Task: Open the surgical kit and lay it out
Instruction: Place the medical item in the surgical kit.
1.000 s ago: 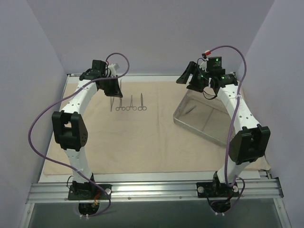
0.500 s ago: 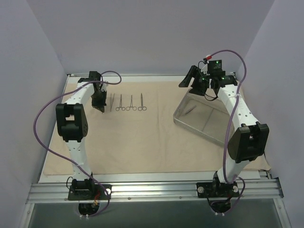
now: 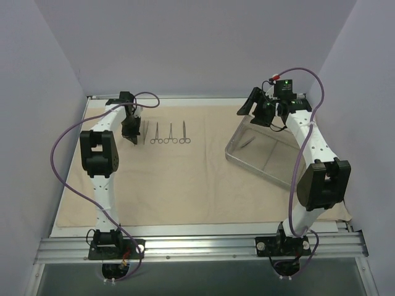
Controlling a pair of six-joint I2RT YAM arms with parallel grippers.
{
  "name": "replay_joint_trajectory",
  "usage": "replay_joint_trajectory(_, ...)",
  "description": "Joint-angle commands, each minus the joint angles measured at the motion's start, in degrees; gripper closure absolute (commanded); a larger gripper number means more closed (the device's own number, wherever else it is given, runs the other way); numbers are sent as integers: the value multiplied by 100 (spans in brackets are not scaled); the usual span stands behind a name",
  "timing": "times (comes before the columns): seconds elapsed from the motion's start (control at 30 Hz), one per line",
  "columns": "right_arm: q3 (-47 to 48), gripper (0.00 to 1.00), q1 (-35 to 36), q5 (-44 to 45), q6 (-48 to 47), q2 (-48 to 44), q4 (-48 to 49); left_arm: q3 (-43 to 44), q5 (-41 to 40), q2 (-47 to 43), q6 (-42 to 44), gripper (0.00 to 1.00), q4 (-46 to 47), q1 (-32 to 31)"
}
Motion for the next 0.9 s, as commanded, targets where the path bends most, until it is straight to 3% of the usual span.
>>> replay_joint_trajectory(0.0,49,30,-53,-52,-77,109,-73,327,-73,76,64,98,-67,32)
replay_joint_trajectory(0.23,101,29,-71,-123,-95,285,-82,538,-64,269,12,97,-119,59)
replay_joint_trajectory(0.53,101,30,-80,26,-130,567,-284,494,-310,181,-85,60,-40,68)
replay_joint_trajectory(0.73,162,29,-80,228,-139,716,-424,423,-301,-126,-199,53,-22,76)
replay_joint_trajectory(0.87,426,30,-150,869,1,944,-811,415,-310,-504,-375,50,-242,120)
